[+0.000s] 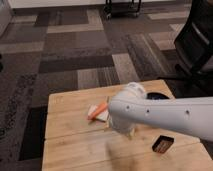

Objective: Knock the eraser over

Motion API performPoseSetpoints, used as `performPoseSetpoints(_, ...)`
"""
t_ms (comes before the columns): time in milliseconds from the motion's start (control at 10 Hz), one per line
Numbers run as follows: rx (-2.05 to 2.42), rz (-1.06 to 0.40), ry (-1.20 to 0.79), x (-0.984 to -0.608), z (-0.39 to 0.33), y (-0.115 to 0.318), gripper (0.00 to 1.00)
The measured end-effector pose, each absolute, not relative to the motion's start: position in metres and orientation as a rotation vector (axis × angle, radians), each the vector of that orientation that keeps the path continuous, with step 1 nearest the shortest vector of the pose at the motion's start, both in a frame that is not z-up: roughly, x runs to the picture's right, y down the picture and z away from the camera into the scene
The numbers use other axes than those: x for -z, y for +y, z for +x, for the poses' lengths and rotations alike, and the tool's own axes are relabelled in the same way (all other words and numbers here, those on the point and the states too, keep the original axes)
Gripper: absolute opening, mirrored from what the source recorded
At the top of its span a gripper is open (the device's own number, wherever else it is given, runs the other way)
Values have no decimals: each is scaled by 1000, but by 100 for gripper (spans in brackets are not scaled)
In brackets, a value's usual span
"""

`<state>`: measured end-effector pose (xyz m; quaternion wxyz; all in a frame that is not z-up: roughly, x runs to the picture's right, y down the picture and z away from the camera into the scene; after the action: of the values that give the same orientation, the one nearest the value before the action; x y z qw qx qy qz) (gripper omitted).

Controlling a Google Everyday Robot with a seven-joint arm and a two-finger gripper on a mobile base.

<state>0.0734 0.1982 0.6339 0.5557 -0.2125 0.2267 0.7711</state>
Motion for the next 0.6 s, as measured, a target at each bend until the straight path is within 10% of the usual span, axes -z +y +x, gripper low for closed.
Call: performPoseSetpoints(600, -1894, -528, 599, -628, 163, 230, 65)
